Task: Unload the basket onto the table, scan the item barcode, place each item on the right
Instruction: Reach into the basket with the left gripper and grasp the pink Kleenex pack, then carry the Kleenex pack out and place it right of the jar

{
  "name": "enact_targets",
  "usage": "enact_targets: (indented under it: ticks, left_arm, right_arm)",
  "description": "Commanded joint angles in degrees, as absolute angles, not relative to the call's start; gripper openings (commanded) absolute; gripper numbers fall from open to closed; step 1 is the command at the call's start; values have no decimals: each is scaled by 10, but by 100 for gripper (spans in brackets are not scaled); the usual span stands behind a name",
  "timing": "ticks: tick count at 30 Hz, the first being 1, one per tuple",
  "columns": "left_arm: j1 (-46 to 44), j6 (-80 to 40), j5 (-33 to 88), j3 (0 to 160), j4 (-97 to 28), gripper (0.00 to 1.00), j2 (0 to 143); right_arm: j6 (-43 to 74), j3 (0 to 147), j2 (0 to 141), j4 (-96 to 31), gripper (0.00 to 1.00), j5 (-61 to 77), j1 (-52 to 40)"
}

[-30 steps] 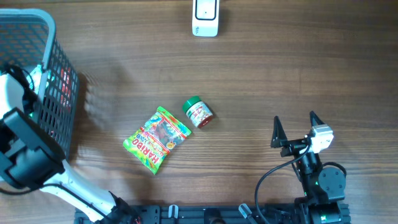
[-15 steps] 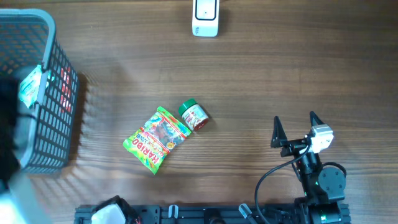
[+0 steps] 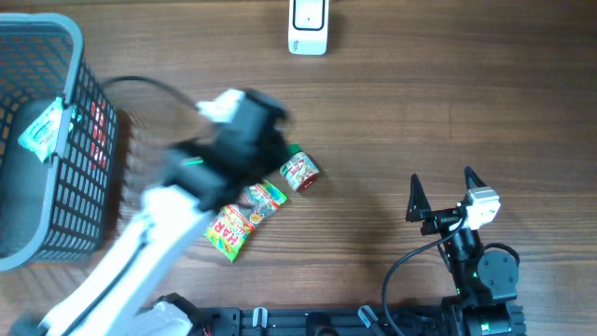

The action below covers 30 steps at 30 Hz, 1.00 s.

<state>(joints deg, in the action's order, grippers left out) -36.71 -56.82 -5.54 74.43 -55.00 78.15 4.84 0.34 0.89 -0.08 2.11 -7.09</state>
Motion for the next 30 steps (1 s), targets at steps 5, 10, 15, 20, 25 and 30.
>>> enact_targets:
  ticks: [5, 10, 15, 20, 25, 30]
  left_arm:
    - [-494, -605, -33, 724, -460, 57, 969]
    - [-501, -605, -13, 724, -414, 59, 1063]
    - [-500, -602, 11, 724, -373, 57, 1095]
    - [-493, -540, 25, 772, -389, 100, 1063]
    - [-448, -456, 2, 926, -521, 100, 1004]
    - [-356, -422, -96, 1096, -703, 100, 942]
  right_arm:
    - [45, 3, 6, 1, 100, 26, -73]
    - [45, 3, 6, 1, 100, 26, -73]
    - [45, 3, 6, 1, 100, 26, -73]
    - [45, 3, 6, 1, 100, 26, -73]
    - [45, 3, 6, 1, 100, 26, -73]
    - [45, 3, 6, 1, 100, 26, -73]
